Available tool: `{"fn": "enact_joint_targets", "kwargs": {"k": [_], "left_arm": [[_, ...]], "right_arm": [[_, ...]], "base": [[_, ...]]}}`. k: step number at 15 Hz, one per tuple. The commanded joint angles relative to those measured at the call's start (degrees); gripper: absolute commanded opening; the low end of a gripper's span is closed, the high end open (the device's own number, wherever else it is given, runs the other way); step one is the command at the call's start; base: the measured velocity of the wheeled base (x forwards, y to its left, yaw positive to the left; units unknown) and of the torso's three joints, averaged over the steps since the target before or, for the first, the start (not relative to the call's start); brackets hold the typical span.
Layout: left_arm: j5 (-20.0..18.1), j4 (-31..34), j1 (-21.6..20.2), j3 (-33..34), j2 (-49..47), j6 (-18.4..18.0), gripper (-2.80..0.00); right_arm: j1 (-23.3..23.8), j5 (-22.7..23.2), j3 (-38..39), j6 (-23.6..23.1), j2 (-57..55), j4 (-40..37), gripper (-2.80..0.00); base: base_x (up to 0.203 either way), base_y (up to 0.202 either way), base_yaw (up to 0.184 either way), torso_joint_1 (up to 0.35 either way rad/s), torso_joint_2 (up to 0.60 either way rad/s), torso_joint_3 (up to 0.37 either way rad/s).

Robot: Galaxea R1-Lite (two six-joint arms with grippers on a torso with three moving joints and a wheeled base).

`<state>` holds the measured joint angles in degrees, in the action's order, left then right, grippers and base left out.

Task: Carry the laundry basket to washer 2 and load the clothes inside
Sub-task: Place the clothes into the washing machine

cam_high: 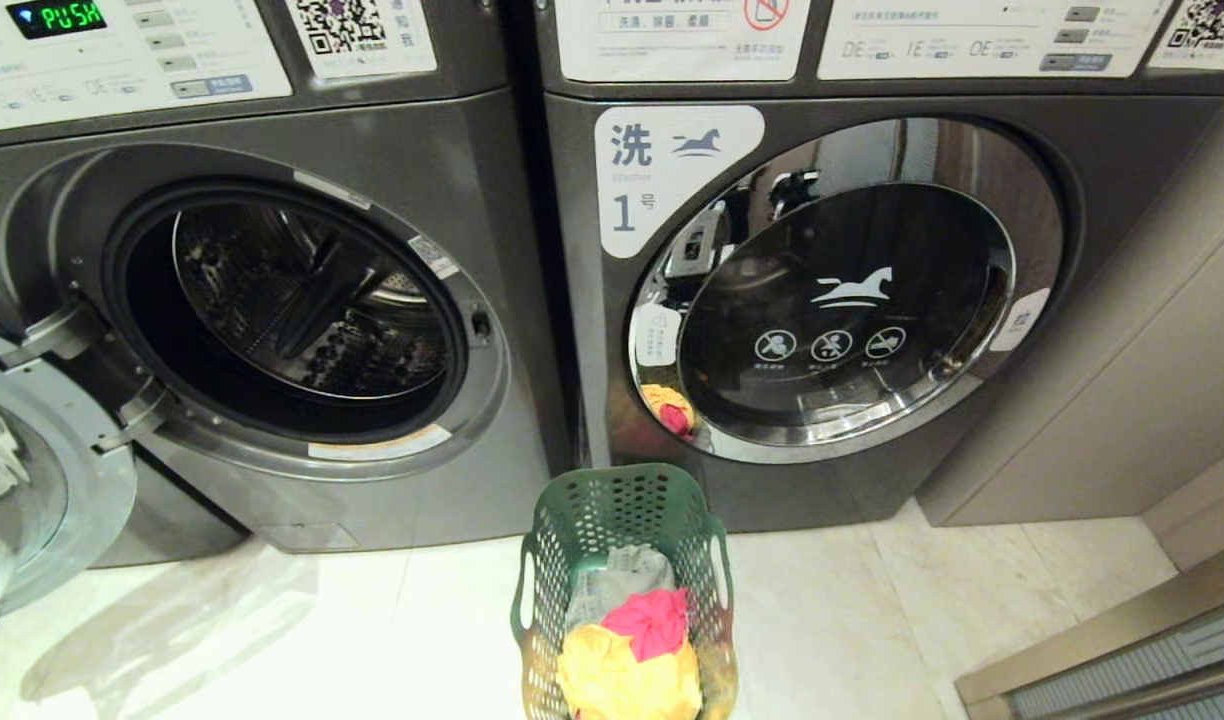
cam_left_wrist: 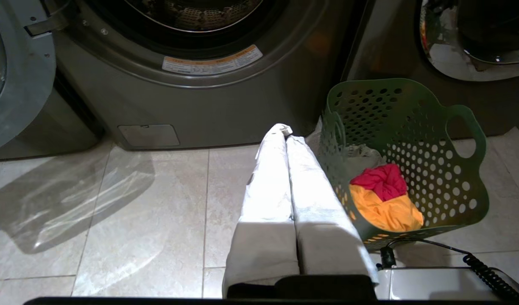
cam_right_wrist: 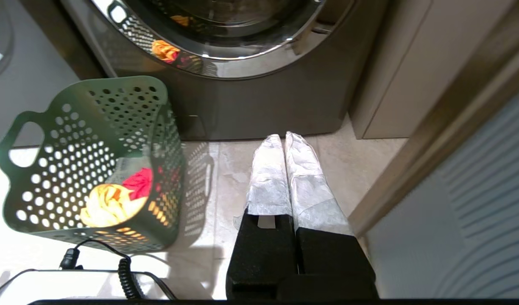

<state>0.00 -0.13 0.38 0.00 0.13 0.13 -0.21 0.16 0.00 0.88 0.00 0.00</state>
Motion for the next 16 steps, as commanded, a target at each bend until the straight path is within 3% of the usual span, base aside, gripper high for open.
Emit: {"fn": "enact_joint_targets", "kwargs": {"k": [1, 12, 16], "left_arm": [[0.0, 0.0, 0.0, 0.0, -0.1, 0.0, -2.8], [0.0, 0.0, 0.0, 0.0, -0.1, 0.0, -2.8], [0.0, 0.0, 0.0, 0.0, -0.1, 0.0, -2.8]], "right_arm": [[-0.1, 0.0, 0.0, 0.1, 0.0, 0.0, -2.8], [-0.1, 0.0, 0.0, 0.0, 0.0, 0.0, -2.8], [-0.1, 0.0, -0.1, -0.5, -0.1, -0.2, -2.8]], "base": [[0.0, 0.197, 0.002, 0.003, 0.01, 0.003], [0.0, 0.196, -0.002, 0.003, 0.0, 0.003], [0.0, 0.052, 0.001, 0.001, 0.0, 0.0]]}}
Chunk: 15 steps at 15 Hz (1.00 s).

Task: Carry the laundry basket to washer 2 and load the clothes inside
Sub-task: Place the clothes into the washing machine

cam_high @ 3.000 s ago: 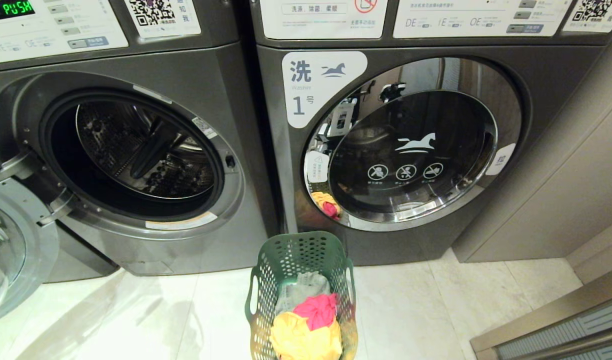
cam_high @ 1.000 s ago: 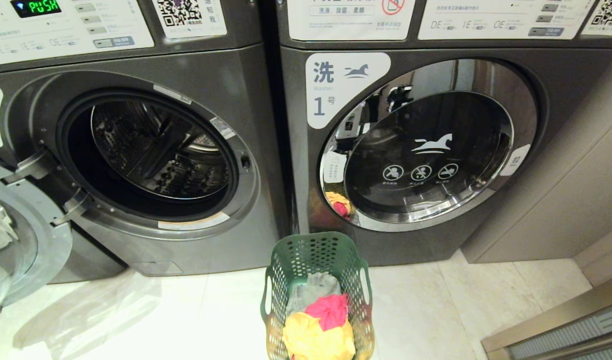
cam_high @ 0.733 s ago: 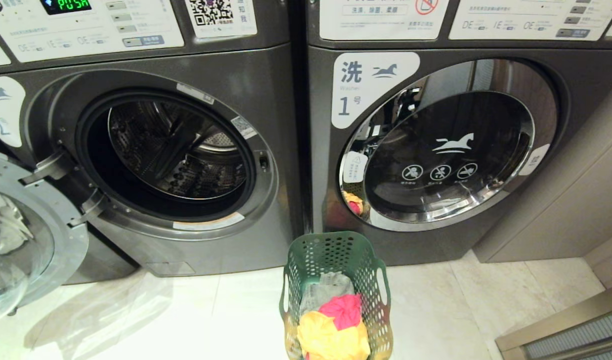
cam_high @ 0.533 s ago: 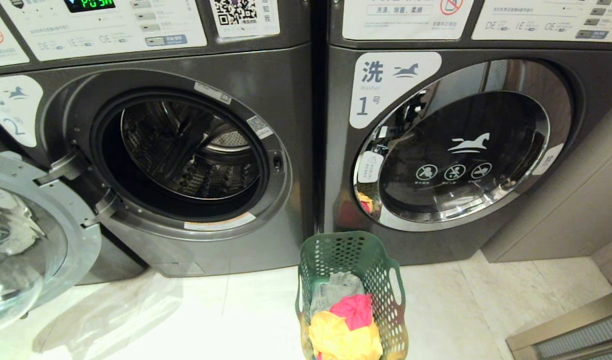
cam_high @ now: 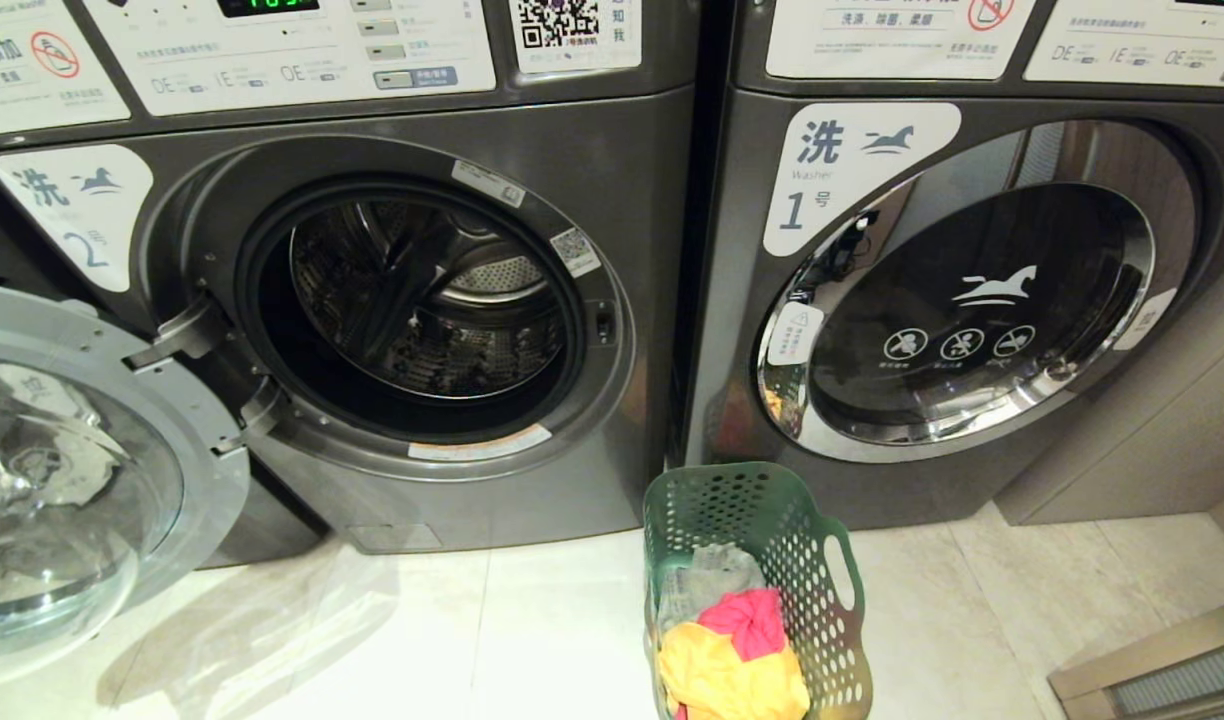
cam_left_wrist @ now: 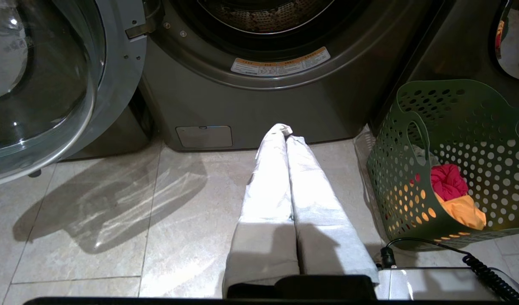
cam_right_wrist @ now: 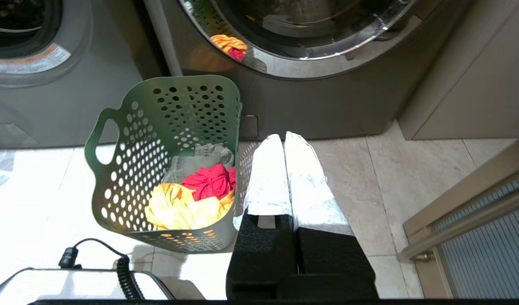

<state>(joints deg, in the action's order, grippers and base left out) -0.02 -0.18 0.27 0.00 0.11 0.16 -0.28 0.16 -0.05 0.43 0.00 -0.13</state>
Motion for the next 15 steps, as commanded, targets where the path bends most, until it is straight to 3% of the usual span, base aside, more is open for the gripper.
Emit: {"fn": "enact_joint_targets", "kwargs": {"k": [1, 15], "left_arm": [[0.0, 0.0, 0.1, 0.0, -0.1, 0.0, -2.8], [0.0, 0.1, 0.1, 0.0, -0.1, 0.2, -2.8]], "right_arm": [[0.0, 0.0, 0.0, -0.1, -0.1, 0.0, -2.8], [0.0, 0.1, 0.0, -0.1, 0.0, 0.0, -2.8]], "base": [[0.0, 0.0, 0.0, 0.0, 0.0, 0.0], [0.0, 0.0, 0.0, 0.0, 0.0, -0.003]]}}
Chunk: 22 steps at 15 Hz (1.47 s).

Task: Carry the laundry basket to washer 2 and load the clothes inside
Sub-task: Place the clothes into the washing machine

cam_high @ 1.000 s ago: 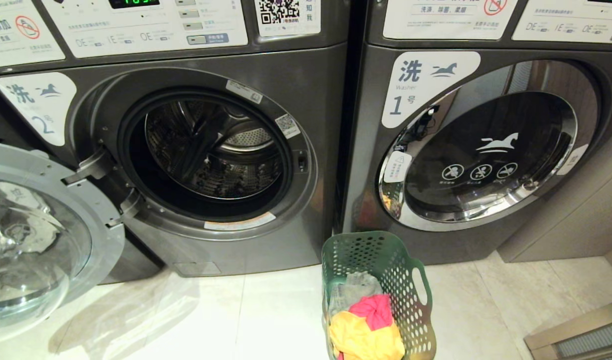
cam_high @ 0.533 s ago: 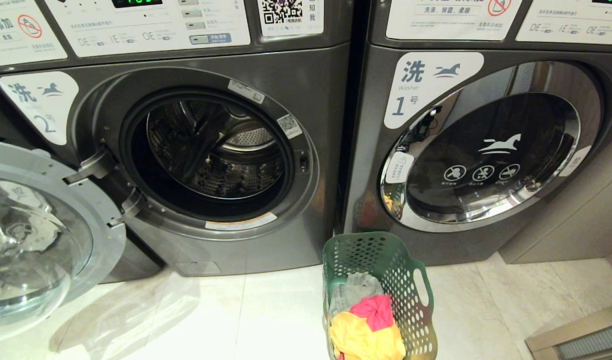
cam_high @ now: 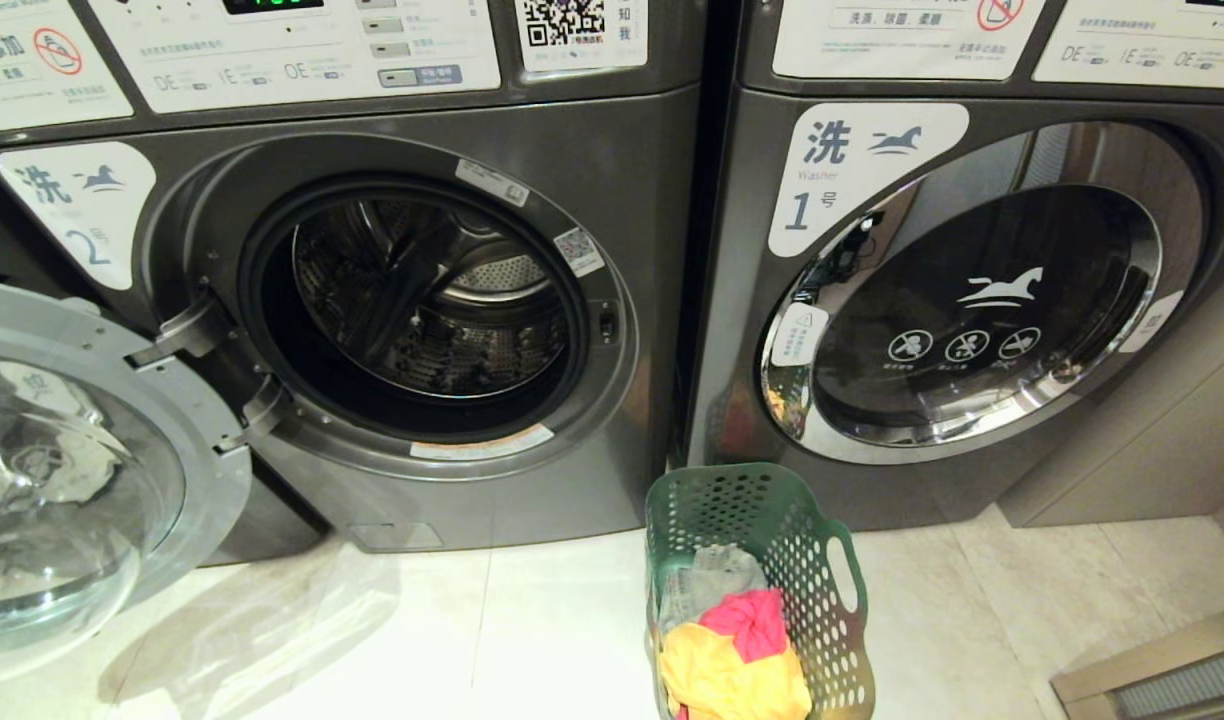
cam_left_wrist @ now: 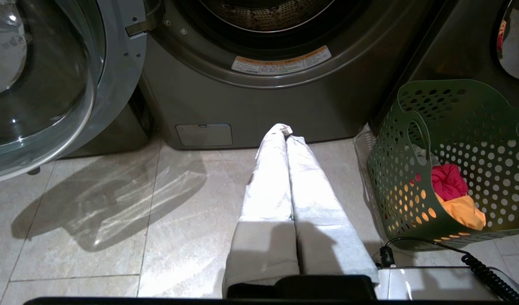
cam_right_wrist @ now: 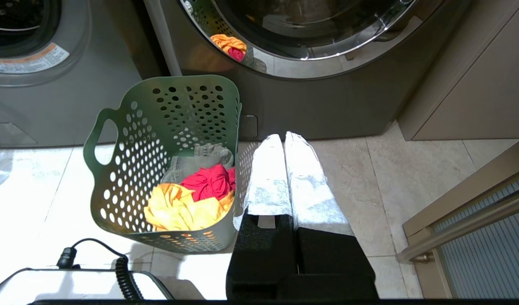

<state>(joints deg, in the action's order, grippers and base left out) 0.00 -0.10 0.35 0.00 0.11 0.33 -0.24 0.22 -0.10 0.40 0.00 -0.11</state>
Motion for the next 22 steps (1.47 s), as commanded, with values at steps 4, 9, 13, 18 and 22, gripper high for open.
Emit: {"fn": "enact_joint_targets", "kwargs": {"k": [4, 9, 13, 18, 22], "left_arm": [[0.0, 0.0, 0.0, 0.0, -0.2, 0.0, -2.8], [0.0, -0.1, 0.0, 0.0, -0.2, -0.1, -2.8], [0.0, 0.0, 0.0, 0.0, -0.2, 0.0, -2.8], [0.0, 0.0, 0.0, 0.0, -0.2, 0.0, -2.8], [0.0, 0.0, 0.0, 0.0, -0.2, 0.0, -2.8]], "right_arm": [[0.0, -0.1, -1.3, -0.6, 0.0, -0.3, -2.8], [-0.1, 3.3, -27.9, -0.9, -12.3, -20.4, -2.8], [-0.2, 17.5, -35.9, -1.3, -31.4, -30.1, -2.8], [-0.6, 22.1, -33.1, -8.4, -46.1, -32.0, -2.8], [-1.9, 22.4, -25.9, -8.5, -51.9, -24.0, -2.8]], "base": [[0.0, 0.0, 0.0, 0.002, 0.0, -0.156], [0.0, 0.0, 0.0, 0.007, 0.0, -0.196], [0.0, 0.0, 0.0, 0.0, 0.0, -0.192], [0.0, 0.0, 0.0, 0.005, 0.0, -0.196], [0.0, 0.0, 0.0, 0.005, 0.0, -0.197]]}}
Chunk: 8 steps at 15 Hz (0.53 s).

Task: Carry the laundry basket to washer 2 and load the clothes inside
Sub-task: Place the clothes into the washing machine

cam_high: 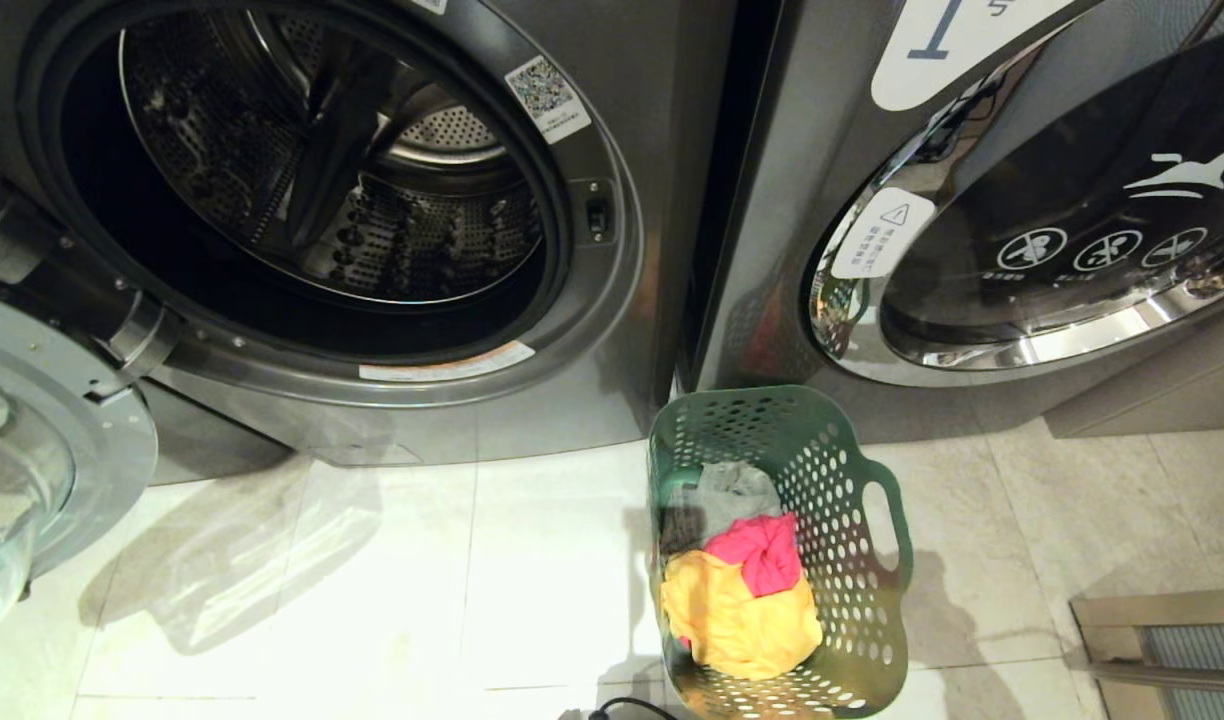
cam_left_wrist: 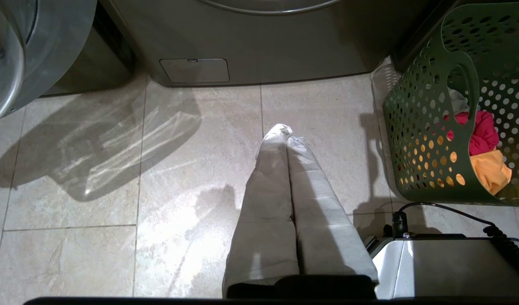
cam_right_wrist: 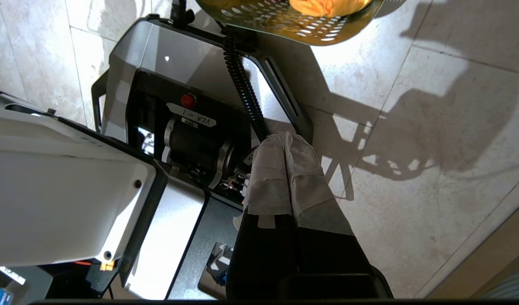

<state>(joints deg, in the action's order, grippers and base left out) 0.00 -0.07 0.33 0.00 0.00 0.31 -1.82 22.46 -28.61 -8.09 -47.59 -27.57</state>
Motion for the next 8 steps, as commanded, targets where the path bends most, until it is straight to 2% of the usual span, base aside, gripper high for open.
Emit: {"fn": "enact_joint_targets", "kwargs": {"k": [1, 3, 6, 8], "left_arm": [[0.0, 0.0, 0.0, 0.0, -0.1, 0.0, -2.8], [0.1, 0.0, 0.0, 0.0, -0.1, 0.1, -2.8], [0.1, 0.0, 0.0, 0.0, -0.1, 0.0, -2.8], [0.1, 0.2, 0.0, 0.0, -0.1, -0.1, -2.8]], "right_arm": [[-0.4, 0.2, 4.2, 0.1, -6.6, 7.2, -2.8], [-0.4, 0.7, 5.2, 0.3, -11.9, 11.6, -2.8], [-1.8, 4.0, 3.3, 0.0, -20.6, 17.6, -2.8], [-4.1, 4.5, 3.7, 0.0, -19.7, 18.7, -2.8]], "base": [[0.0, 0.0, 0.0, 0.006, 0.0, -0.207], [0.0, 0.0, 0.0, -0.002, 0.01, -0.121], [0.0, 0.0, 0.0, -0.001, 0.0, -0.026], [0.0, 0.0, 0.0, 0.0, 0.0, 0.0]]}}
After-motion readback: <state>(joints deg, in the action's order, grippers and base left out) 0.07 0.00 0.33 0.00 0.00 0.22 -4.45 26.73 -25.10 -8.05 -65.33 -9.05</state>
